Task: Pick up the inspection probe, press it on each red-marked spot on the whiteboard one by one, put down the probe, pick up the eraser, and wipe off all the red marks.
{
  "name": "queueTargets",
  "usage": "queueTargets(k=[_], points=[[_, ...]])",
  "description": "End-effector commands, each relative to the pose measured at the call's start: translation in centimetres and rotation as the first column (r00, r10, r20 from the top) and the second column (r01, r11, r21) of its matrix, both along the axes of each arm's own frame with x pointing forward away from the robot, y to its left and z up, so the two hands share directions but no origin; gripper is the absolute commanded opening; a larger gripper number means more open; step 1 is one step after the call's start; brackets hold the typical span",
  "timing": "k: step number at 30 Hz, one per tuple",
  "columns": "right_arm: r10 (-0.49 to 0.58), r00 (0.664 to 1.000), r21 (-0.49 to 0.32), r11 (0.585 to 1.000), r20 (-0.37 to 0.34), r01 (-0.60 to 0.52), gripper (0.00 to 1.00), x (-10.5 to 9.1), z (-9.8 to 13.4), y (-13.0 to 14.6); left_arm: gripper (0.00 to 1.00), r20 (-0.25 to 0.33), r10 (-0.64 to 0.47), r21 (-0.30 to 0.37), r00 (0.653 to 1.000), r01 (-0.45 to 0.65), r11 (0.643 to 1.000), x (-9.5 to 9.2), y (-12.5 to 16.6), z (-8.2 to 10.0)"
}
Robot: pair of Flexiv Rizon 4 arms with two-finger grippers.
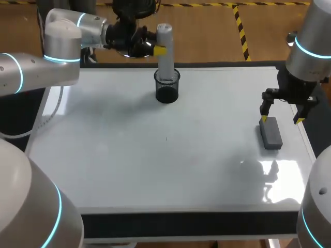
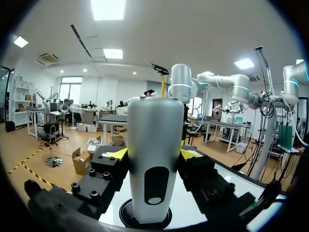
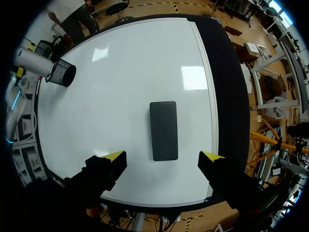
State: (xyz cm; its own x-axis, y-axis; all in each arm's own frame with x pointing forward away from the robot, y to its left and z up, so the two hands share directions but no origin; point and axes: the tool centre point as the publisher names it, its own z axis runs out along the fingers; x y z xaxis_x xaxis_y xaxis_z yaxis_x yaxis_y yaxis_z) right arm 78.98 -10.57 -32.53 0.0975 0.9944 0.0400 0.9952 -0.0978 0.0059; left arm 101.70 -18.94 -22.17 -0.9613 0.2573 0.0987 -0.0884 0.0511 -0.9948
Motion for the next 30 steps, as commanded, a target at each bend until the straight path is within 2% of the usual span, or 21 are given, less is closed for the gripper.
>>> queueTargets(k=[1,6,14,22,30], points=[[0.001,1.000,0.000,1.000,0.001,-0.001,1.00,-0.1,0.1,-0.1,0.00,-0.009,-0.009,-0.013,1.000,0.008,1.000,0.4,-0.1,-0.8],[0.001,1.000,0.000,1.000,0.001,-0.001,1.00,-0.1,0.1,-0.1,0.00,-0.019,-0.010,-0.010,1.000,0.010,1.000,0.3,-0.3,-1.5],[0.001,1.000,0.000,1.000,0.001,-0.001,1.00,-0.1,0.1,-0.1,0.00,-0.032,-0.010,0.019,0.999,0.011,1.000,0.3,-0.5,-3.6],[0.001,1.000,0.000,1.000,0.001,-0.001,1.00,-0.1,0.1,-0.1,0.00,-0.039,-0.008,0.022,0.999,0.009,1.000,0.1,-0.9,-4.4],[0.001,1.000,0.000,1.000,0.001,-0.001,1.00,-0.1,0.1,-0.1,0.00,-0.013,0.001,0.016,1.000,0.000,1.000,0.0,-0.9,-5.6]])
